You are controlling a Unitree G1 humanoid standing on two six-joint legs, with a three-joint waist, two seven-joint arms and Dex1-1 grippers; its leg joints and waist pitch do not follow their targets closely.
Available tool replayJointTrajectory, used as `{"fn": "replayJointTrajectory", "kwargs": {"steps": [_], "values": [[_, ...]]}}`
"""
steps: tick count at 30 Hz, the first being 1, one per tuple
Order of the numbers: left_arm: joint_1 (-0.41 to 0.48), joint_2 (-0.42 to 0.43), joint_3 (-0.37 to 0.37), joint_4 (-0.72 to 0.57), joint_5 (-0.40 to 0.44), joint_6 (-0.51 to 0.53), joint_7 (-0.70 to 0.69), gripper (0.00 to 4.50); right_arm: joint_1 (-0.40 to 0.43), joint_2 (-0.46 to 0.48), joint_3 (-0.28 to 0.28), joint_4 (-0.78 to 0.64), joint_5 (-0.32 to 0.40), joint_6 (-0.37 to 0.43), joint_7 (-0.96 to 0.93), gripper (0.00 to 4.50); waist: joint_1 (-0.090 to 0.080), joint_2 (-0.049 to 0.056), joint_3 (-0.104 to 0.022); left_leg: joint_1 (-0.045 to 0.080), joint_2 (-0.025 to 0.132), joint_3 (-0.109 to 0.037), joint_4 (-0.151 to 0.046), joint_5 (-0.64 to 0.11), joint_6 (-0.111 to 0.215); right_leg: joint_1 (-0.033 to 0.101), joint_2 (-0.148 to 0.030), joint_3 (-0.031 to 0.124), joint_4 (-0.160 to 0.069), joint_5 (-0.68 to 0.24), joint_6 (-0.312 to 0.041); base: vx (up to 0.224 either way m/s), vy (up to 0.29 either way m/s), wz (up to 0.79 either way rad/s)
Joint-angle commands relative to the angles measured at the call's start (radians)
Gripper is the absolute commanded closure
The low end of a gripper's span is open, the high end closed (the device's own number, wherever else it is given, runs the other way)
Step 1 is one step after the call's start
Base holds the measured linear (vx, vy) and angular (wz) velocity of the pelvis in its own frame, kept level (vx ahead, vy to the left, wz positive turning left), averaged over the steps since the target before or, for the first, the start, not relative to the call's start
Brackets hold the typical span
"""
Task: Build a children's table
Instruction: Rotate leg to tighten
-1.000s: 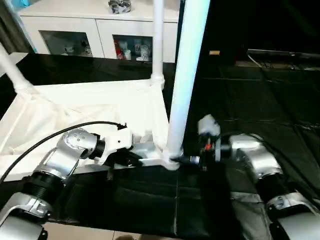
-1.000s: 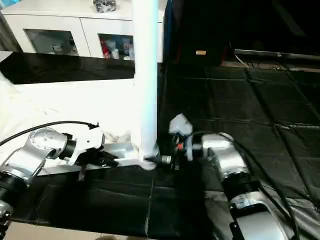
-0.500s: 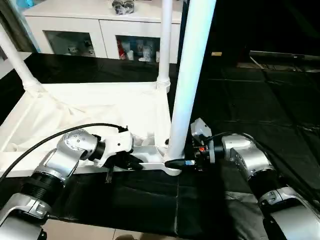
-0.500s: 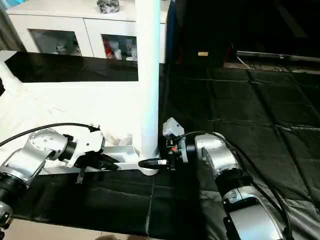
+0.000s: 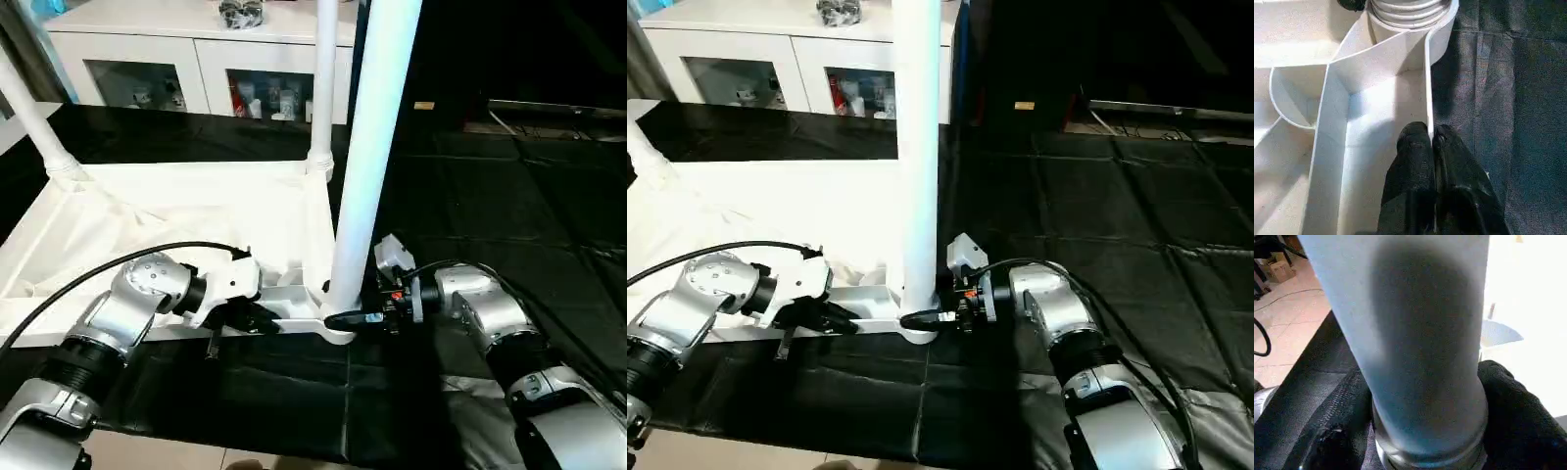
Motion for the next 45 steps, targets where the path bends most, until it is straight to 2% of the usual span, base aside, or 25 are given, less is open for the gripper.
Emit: {"fn": "replayJointTrajectory", "kwargs": {"steps": [1, 5, 7, 9, 10, 12, 13, 14, 16, 17, 18, 20, 23, 25, 26, 28, 29, 32, 35, 36, 38, 39, 41, 44, 45], "values": [[0.003, 0.005, -0.032, 0.001, 0.023, -0.005, -0.025, 4.5, 0.005, 0.01, -0.005, 0.004, 0.007, 0.008, 0.01, 1.74, -0.003, 0.001, -0.071, 0.007, 0.06, -0.017, -0.062, -0.063, 0.076, 0.059, -0.102, 0.066, -0.06, -0.052, -0.221, 0.0, 0.0, 0.0], [0.002, -0.002, -0.024, 0.002, 0.021, 0.036, -0.006, 4.5, 0.019, 0.025, -0.019, -0.002, 0.018, 0.027, -0.025, 1.75, -0.003, 0.004, -0.071, 0.008, 0.06, -0.017, -0.062, -0.069, 0.071, 0.059, -0.103, 0.067, -0.061, -0.055, -0.222, 0.0, 0.0, 0.0], [-0.007, -0.023, -0.012, 0.022, 0.024, 0.078, 0.037, 4.5, 0.031, 0.043, -0.034, -0.013, 0.025, 0.049, -0.08, 1.75, -0.007, 0.005, -0.067, 0.008, 0.061, -0.017, -0.064, -0.084, 0.064, 0.058, -0.102, 0.068, -0.063, -0.069, -0.222, 0.0, 0.0, 0.0], [-0.029, -0.073, 0.019, 0.056, 0.022, 0.128, 0.136, 4.5, 0.048, 0.08, -0.056, -0.032, 0.022, 0.074, -0.203, 1.75, -0.009, 0.009, -0.058, 0.011, 0.059, -0.016, -0.069, -0.118, 0.049, 0.053, -0.101, 0.068, -0.077, -0.138, -0.209, 0.0, 0.0, 0.0], [-0.047, -0.117, 0.043, 0.073, 0.021, 0.163, 0.217, 4.5, 0.061, 0.112, -0.07, -0.037, 0.007, 0.083, -0.316, 1.75, -0.012, 0.001, -0.054, 0.018, 0.056, -0.018, -0.074, -0.169, 0.017, 0.057, -0.107, 0.069, -0.091, -0.259, -0.181, 0.0, 0.0, 0.0], [-0.054, -0.132, 0.051, 0.078, 0.021, 0.176, 0.245, 4.5, 0.065, 0.124, -0.076, -0.037, 0.001, 0.087, -0.359, 1.75, -0.014, 0.003, -0.048, 0.022, 0.054, -0.021, -0.079, -0.196, 0.003, 0.054, -0.109, 0.069, -0.102, -0.346, -0.156, 0.0, 0.0, 0.0], [-0.075, -0.189, 0.071, 0.093, 0.026, 0.22, 0.346, 4.5, 0.08, 0.171, -0.096, -0.034, -0.001, 0.112, -0.472, 1.75, -0.019, -0.001, -0.044, 0.027, 0.054, -0.021, -0.082, -0.226, -0.003, 0.051, -0.108, 0.069, -0.11, -0.413, -0.133, 0.0, 0.0, 0.0], [-0.076, -0.193, 0.073, 0.094, 0.026, 0.223, 0.353, 4.5, 0.08, 0.174, -0.097, -0.034, -0.001, 0.113, -0.48, 1.75, -0.024, 0.0, -0.04, 0.034, 0.052, -0.025, -0.086, -0.26, -0.012, 0.05, -0.109, 0.066, -0.12, -0.476, -0.114, 0.0, 0.0, 0.0], [-0.097, -0.268, 0.103, 0.089, 0.018, 0.298, 0.467, 4.5, 0.072, 0.243, -0.127, -0.007, -0.008, 0.13, -0.634, 1.76, -0.037, 0.001, -0.039, 0.037, 0.051, -0.025, -0.086, -0.277, -0.013, 0.048, -0.11, 0.066, -0.126, -0.506, -0.103, 0.0, 0.0, 0.0], [-0.097, -0.268, 0.103, 0.089, 0.018, 0.298, 0.467, 4.5, 0.072, 0.243, -0.127, -0.007, -0.008, 0.13, -0.634, 1.76, -0.04, 0.001, -0.041, 0.034, 0.05, -0.028, -0.089, -0.269, -0.013, 0.052, -0.112, 0.064, -0.126, -0.5, -0.1, 0.0, 0.0, 0.0], [-0.11, -0.325, 0.126, 0.077, 0.017, 0.347, 0.555, 4.5, 0.048, 0.295, -0.154, 0.02, -0.004, 0.134, -0.745, 1.76, -0.042, 0.006, -0.044, 0.033, 0.051, -0.029, -0.09, -0.261, -0.008, 0.055, -0.112, 0.064, -0.125, -0.483, -0.102, 0.0, 0.0, 0.0], [-0.119, -0.367, 0.138, 0.067, 0.021, 0.372, 0.616, 4.5, 0.023, 0.332, -0.165, 0.043, -0.009, 0.13, -0.828, 1.76, -0.051, 0.003, -0.048, 0.033, 0.052, -0.029, -0.092, -0.246, -0.014, 0.055, -0.108, 0.065, -0.121, -0.425, -0.12, 0.0, 0.0, 0.0], [-0.124, -0.404, 0.135, 0.054, 0.032, 0.381, 0.639, 4.5, 0.002, 0.363, -0.155, 0.043, -0.03, 0.123, -0.877, 1.76, -0.054, 0.003, -0.053, 0.028, 0.053, -0.026, -0.089, -0.209, -0.001, 0.058, -0.107, 0.067, -0.111, -0.323, -0.148, 0.0, 0.0, 0.0], [-0.122, -0.402, 0.127, 0.051, 0.04, 0.371, 0.627, 4.5, 0.001, 0.366, -0.147, 0.034, -0.037, 0.112, -0.862, 1.76, -0.052, 0.0, -0.057, 0.022, 0.051, -0.023, -0.084, -0.167, 0.021, 0.062, -0.107, 0.07, -0.102, -0.235, -0.168, 0.0, 0.0, 0.0], [-0.118, -0.388, 0.12, 0.05, 0.047, 0.357, 0.612, 4.5, 0.003, 0.364, -0.145, 0.031, -0.036, 0.107, -0.846, 1.76, -0.051, -0.003, -0.058, 0.017, 0.049, -0.021, -0.082, -0.151, 0.034, 0.064, -0.108, 0.069, -0.102, -0.228, -0.17, 0.0, 0.0, 0.0], [-0.114, -0.37, 0.118, 0.047, 0.053, 0.359, 0.599, 4.5, 0.002, 0.36, -0.146, 0.032, -0.049, 0.102, -0.863, 1.76, -0.048, -0.002, -0.061, 0.016, 0.049, -0.021, -0.08, -0.119, 0.043, 0.066, -0.108, 0.069, -0.098, -0.206, -0.171, 0.0, 0.0, 0.0], [-0.113, -0.367, 0.118, 0.047, 0.053, 0.359, 0.597, 4.5, 0.001, 0.359, -0.148, 0.034, -0.051, 0.101, -0.864, 1.2, -0.048, -0.002, -0.062, 0.014, 0.05, -0.02, -0.08, -0.101, 0.048, 0.066, -0.107, 0.069, -0.095, -0.181, -0.176, 0.0, 0.0, 0.0], [-0.108, -0.338, 0.122, 0.04, 0.051, 0.346, 0.568, 4.5, -0.008, 0.347, -0.157, 0.049, -0.052, 0.086, -0.843, 0.96, -0.051, -0.005, -0.057, 0.013, 0.051, -0.02, -0.083, -0.108, 0.051, 0.067, -0.108, 0.068, -0.097, -0.196, -0.177, 0.0, 0.0, 0.0], [-0.09, -0.29, 0.116, 0.03, 0.046, 0.306, 0.508, 4.5, -0.004, 0.307, -0.146, 0.056, -0.073, 0.035, -0.816, 0.69, -0.054, -0.003, -0.056, 0.014, 0.052, -0.022, -0.086, -0.138, 0.041, 0.065, -0.109, 0.069, -0.101, -0.242, -0.164, 0.0, 0.0, 0.0], [-0.089, -0.286, 0.116, 0.03, 0.045, 0.301, 0.502, 4.5, -0.003, 0.303, -0.143, 0.056, -0.077, 0.03, -0.814, 0.55, -0.054, 0.006, -0.056, 0.013, 0.052, -0.024, -0.086, -0.141, 0.039, 0.065, -0.11, 0.068, -0.101, -0.244, -0.164, 0.0, 0.0, 0.0], [-0.079, -0.267, 0.115, 0.03, 0.039, 0.272, 0.468, 4.5, 0.005, 0.279, -0.135, 0.054, -0.09, 0.001, -0.793, 0.38, -0.058, 0.002, -0.062, 0.011, 0.052, -0.022, -0.082, -0.115, 0.042, 0.068, -0.107, 0.07, -0.093, -0.17, -0.177, 0.0, 0.0, 0.0], [-0.07, -0.244, 0.108, 0.033, 0.039, 0.234, 0.429, 4.5, 0.013, 0.254, -0.135, 0.051, -0.092, -0.019, -0.766, 0.28, -0.055, 0.006, -0.064, 0.012, 0.052, -0.024, -0.081, -0.102, 0.045, 0.067, -0.108, 0.07, -0.089, -0.143, -0.183, 0.0, 0.0, 0.0], [-0.049, -0.194, 0.087, 0.038, 0.04, 0.169, 0.349, 4.5, 0.029, 0.191, -0.15, 0.04, -0.079, -0.046, -0.688, 0.11, -0.054, 0.006, -0.07, 0.009, 0.052, -0.021, -0.074, -0.065, 0.071, 0.07, -0.104, 0.069, -0.075, -0.033, -0.21, 0.0, 0.0, 0.0], [-0.038, -0.162, 0.076, 0.036, 0.039, 0.155, 0.299, 4.5, 0.037, 0.145, -0.158, 0.029, -0.069, -0.05, -0.622, 0.05, -0.047, 0.004, -0.077, 0.004, 0.054, -0.018, -0.063, 0.011, 0.111, 0.067, -0.098, 0.066, -0.052, 0.127, -0.249, 0.0, 0.0, 0.0], [-0.033, -0.148, 0.071, 0.036, 0.04, 0.143, 0.28, 4.5, 0.041, 0.126, -0.16, 0.02, -0.06, -0.053, -0.582, 0.05, -0.043, 0.005, -0.075, 0.005, 0.056, -0.016, -0.062, 0.0, 0.124, 0.062, -0.1, 0.065, -0.054, 0.126, -0.256, 0.0, 0.0, 0.0]]}}
